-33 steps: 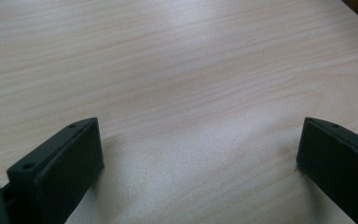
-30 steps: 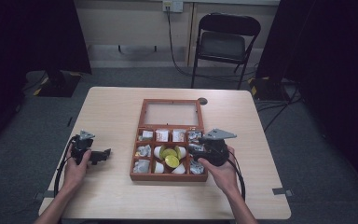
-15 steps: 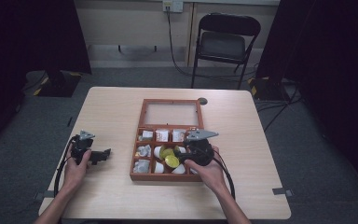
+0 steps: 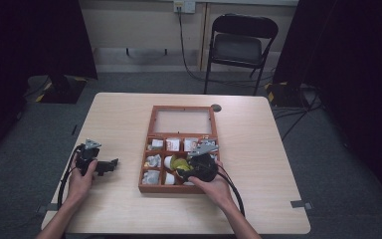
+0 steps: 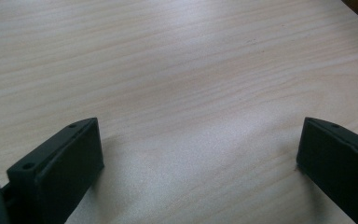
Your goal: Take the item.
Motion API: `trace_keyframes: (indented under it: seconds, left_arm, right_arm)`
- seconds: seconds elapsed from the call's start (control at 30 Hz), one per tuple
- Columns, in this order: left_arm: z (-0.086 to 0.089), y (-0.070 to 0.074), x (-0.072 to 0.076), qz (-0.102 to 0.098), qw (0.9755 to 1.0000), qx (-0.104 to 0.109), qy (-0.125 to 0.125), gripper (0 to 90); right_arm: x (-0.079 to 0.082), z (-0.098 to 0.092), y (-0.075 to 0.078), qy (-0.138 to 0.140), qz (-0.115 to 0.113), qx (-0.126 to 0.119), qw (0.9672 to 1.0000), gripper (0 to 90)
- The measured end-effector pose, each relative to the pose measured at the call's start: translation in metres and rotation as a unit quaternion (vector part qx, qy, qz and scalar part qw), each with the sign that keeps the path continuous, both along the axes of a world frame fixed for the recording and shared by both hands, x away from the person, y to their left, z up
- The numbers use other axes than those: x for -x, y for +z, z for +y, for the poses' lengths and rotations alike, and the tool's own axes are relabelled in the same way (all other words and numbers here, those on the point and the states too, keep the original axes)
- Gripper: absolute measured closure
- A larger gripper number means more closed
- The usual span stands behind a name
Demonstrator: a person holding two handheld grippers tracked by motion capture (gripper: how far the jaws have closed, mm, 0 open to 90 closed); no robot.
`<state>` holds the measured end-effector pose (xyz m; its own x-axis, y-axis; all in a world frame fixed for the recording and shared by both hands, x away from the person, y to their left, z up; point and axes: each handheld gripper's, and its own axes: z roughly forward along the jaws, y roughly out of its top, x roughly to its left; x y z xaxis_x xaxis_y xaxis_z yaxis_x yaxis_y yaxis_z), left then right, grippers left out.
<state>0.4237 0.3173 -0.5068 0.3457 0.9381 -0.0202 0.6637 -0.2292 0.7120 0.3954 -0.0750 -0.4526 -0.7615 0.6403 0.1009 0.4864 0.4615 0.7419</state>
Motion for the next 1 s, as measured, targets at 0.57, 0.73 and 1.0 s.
trace_keyframes:
  seconds: [0.57,0.73,1.0]
  left_arm:
    - [0.0000,0.0000,0.0000,0.000,1.0000,0.000,0.000,0.0]
    - [0.0000,0.0000,0.0000,0.000,1.0000,0.000,0.000,0.0]
    - [0.0000,0.0000,0.0000,0.000,1.0000,0.000,0.000,0.0]
  right_arm:
    - [-0.0033,0.0035,-0.0046,0.007,0.022,0.011,0.9997,40.0]
    - [-0.0024,0.0075,-0.0055,0.017,0.025,0.022,0.9993,36.6]
    - [-0.0020,0.0089,-0.0063,0.029,0.033,0.028,0.9987,35.7]
